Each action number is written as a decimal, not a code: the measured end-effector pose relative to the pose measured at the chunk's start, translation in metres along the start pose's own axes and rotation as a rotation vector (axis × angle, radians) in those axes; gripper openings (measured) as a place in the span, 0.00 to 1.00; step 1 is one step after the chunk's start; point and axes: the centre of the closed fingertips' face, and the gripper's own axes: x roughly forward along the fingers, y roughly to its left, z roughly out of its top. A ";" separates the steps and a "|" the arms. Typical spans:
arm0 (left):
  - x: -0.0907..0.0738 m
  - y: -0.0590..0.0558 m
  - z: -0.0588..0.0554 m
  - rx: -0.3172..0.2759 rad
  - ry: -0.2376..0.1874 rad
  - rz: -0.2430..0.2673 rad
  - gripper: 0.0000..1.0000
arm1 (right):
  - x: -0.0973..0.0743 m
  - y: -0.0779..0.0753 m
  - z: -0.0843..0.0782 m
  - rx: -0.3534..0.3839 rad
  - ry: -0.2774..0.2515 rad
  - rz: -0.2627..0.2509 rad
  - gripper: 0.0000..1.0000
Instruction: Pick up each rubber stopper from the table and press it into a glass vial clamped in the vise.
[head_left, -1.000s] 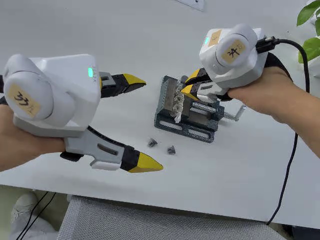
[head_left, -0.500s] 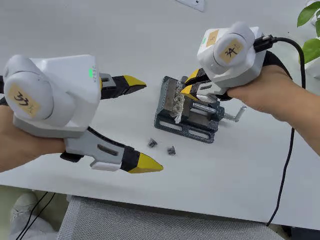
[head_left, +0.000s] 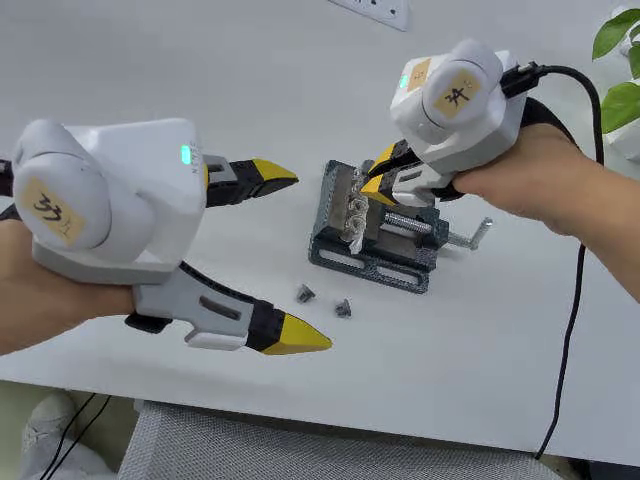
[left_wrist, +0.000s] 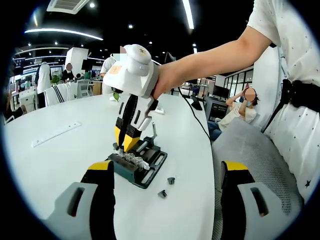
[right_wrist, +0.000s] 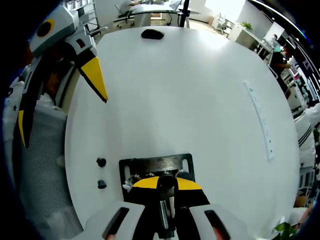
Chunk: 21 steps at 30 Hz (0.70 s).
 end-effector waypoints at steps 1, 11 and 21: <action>0.000 0.000 0.000 0.000 -0.001 0.000 0.87 | 0.000 0.001 0.000 -0.007 0.005 -0.001 0.05; -0.002 0.001 -0.001 -0.006 -0.006 0.008 0.87 | 0.002 -0.001 0.000 -0.101 0.057 -0.013 0.05; -0.002 0.002 -0.001 -0.007 -0.009 0.013 0.86 | 0.000 -0.001 0.001 -0.165 0.056 -0.011 0.05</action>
